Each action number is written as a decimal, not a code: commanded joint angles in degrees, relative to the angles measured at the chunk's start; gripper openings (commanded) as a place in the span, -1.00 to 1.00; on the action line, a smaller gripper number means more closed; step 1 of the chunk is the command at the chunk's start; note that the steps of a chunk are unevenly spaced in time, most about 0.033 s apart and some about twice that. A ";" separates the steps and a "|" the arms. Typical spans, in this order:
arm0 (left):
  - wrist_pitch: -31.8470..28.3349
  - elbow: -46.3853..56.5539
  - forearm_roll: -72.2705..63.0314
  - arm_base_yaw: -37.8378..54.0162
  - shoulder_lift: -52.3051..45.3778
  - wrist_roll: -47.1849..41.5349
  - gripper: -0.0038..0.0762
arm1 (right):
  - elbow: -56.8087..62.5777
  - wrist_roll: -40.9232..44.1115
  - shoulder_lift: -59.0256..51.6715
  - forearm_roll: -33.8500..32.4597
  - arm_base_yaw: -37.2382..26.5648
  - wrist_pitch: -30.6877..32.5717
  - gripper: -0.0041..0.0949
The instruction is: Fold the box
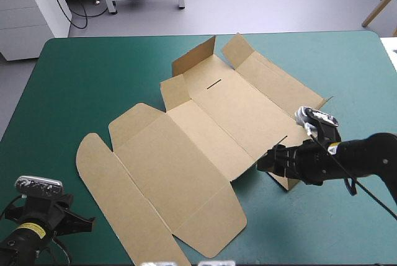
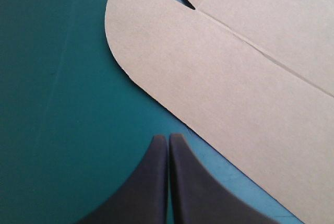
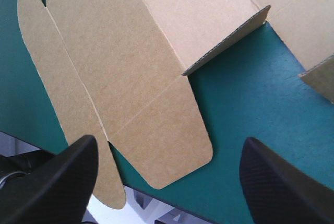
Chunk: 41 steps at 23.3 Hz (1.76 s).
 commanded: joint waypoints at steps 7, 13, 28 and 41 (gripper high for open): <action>-3.08 -2.02 -0.24 0.18 0.62 0.00 -0.93 | -1.52 3.34 14.19 4.47 -0.12 -2.45 0.39; -3.08 -2.02 -0.24 0.18 0.62 0.00 -0.93 | -1.52 8.95 22.86 7.71 -0.12 -6.48 0.39; -2.90 -2.02 -0.24 0.18 0.62 0.00 -0.93 | -1.52 16.52 28.32 5.30 -0.12 -7.99 -0.36; -2.90 -2.02 -0.24 0.18 0.62 0.00 -0.93 | -3.09 14.70 28.32 4.95 -0.12 -12.01 -0.95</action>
